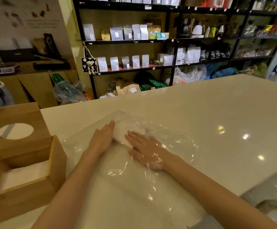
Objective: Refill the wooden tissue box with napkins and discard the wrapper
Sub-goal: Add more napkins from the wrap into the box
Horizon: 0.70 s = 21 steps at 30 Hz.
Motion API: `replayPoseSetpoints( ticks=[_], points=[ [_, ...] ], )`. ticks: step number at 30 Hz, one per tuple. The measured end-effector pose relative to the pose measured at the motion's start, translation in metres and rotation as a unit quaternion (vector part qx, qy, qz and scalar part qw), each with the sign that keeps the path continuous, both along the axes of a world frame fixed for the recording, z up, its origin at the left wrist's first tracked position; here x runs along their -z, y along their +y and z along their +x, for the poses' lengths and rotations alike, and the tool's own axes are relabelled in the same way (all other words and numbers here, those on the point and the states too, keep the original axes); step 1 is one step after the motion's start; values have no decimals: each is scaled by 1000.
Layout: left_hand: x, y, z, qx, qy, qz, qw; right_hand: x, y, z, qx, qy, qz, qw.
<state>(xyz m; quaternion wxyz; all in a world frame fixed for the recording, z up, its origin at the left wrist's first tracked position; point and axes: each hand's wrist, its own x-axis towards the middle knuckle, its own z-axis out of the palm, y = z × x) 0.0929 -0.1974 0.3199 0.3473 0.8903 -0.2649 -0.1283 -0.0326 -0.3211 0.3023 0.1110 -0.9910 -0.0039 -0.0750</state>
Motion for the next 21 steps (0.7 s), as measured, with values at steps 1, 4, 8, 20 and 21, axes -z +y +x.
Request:
replayPoseSetpoints(
  ticks=[1, 4, 8, 20, 21],
  points=[
    [2, 1, 2, 9, -2, -3, 1000, 1, -2, -1, -1, 33, 19, 999],
    [3, 3, 6, -5, 4, -8, 1000, -2, -5, -11, 3, 46, 12, 999],
    [2, -1, 3, 12, -30, 41, 999, 2, -14, -46, 16, 33, -4, 999],
    [14, -3, 12, 55, -162, 182, 968, -2, -37, -159, 45, 81, 2, 996],
    [14, -3, 13, 57, -172, 190, 965, -1, -38, -166, 44, 76, 5, 996]
  ],
)
